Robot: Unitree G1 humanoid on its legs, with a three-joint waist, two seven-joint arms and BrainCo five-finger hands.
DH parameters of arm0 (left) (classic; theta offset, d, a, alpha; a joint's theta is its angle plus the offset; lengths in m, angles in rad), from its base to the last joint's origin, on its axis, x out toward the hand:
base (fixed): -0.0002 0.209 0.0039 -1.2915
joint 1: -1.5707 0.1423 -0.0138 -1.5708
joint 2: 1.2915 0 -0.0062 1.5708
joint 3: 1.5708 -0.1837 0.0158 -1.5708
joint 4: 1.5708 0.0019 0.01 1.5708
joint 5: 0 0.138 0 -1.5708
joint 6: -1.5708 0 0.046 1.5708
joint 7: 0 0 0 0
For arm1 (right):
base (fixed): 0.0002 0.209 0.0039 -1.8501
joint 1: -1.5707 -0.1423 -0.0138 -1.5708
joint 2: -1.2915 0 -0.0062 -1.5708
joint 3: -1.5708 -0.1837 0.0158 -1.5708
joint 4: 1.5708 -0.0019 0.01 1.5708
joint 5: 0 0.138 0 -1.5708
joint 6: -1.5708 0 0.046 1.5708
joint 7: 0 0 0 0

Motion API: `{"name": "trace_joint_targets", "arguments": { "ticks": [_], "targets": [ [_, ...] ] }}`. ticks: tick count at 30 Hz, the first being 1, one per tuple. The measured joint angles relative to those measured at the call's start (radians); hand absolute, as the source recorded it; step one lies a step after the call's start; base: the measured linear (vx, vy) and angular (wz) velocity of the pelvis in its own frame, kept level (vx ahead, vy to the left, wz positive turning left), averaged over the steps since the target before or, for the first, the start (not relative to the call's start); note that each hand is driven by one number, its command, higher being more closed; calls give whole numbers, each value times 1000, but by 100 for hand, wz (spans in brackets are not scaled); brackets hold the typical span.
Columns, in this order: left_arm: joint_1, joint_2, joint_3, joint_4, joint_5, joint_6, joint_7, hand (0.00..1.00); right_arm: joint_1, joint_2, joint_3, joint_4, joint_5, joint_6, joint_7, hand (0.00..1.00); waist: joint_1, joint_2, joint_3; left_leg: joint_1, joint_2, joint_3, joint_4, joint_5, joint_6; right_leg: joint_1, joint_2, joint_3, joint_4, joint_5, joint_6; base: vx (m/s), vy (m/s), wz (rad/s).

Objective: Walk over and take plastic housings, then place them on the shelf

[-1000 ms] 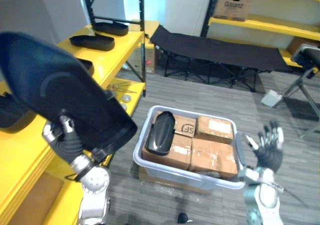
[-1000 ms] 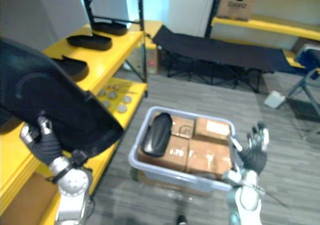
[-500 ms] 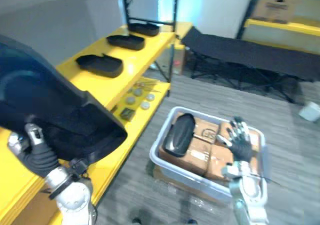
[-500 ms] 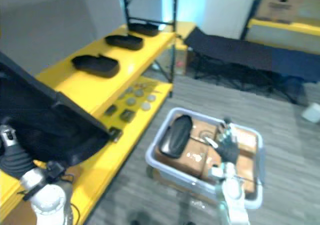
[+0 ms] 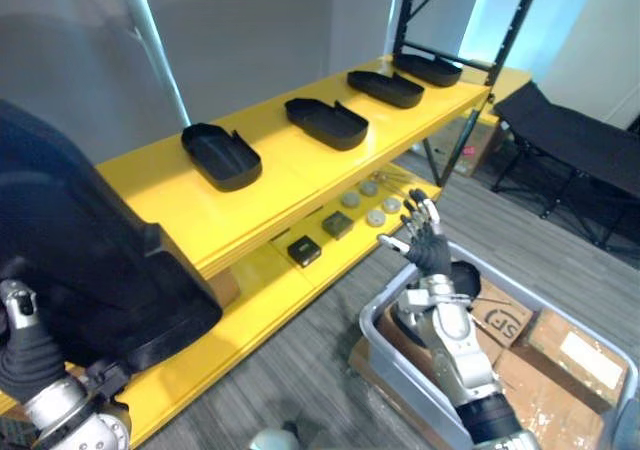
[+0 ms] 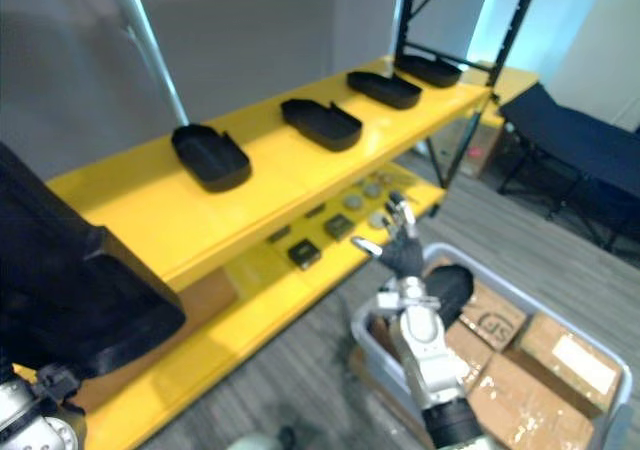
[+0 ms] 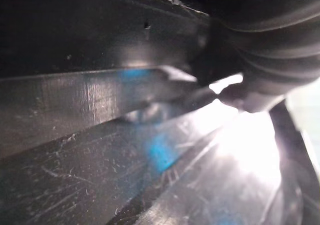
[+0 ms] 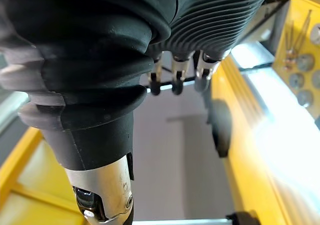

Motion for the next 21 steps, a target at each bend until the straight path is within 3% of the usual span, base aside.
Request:
{"name": "trace_joint_targets", "arguments": {
  "ticks": [2,8,10,12,15,17,21],
  "targets": [
    [-2,4,-15,0,-11,5,-3,100,53,1,-9,-13,0,11,8,0,8,-27,-3,-4,-5,-27,-12,23,-14,-15,-1,-17,42,-10,10,89,-71,46],
    [28,2,-47,3,-13,47,-5,100,70,5,-79,-14,1,11,67,0,3,-6,43,-42,-21,-77,32,23,-15,33,2,-75,34,-10,9,29,-33,48],
    [29,1,-50,9,-17,45,-34,100,89,8,-97,-20,-1,11,66,0,-17,5,71,-65,-4,4,66,-9,2,74,-2,-145,32,-11,7,-65,7,93],
    [31,3,-90,47,-19,38,-84,100,136,4,-135,-42,-1,9,52,0,-48,29,96,-110,77,245,121,-9,7,111,1,-221,44,-20,3,-89,44,117],
    [36,3,-142,94,-20,34,-121,100,155,4,-154,-46,-2,-17,32,0,-46,44,109,-121,68,303,126,29,7,90,-50,-216,118,-78,9,-35,87,62],
    [37,3,-151,98,-33,34,-120,100,147,9,-153,-46,-2,-29,28,0,-44,48,115,-125,63,311,138,29,19,74,-65,-200,146,-82,5,-19,90,-6],
    [13,9,-162,103,-46,34,-97,100,114,10,-154,-46,-1,-85,27,0,-51,45,140,-172,55,345,250,-29,37,28,-112,-149,224,-132,23,-56,99,-21]
  ]
}}
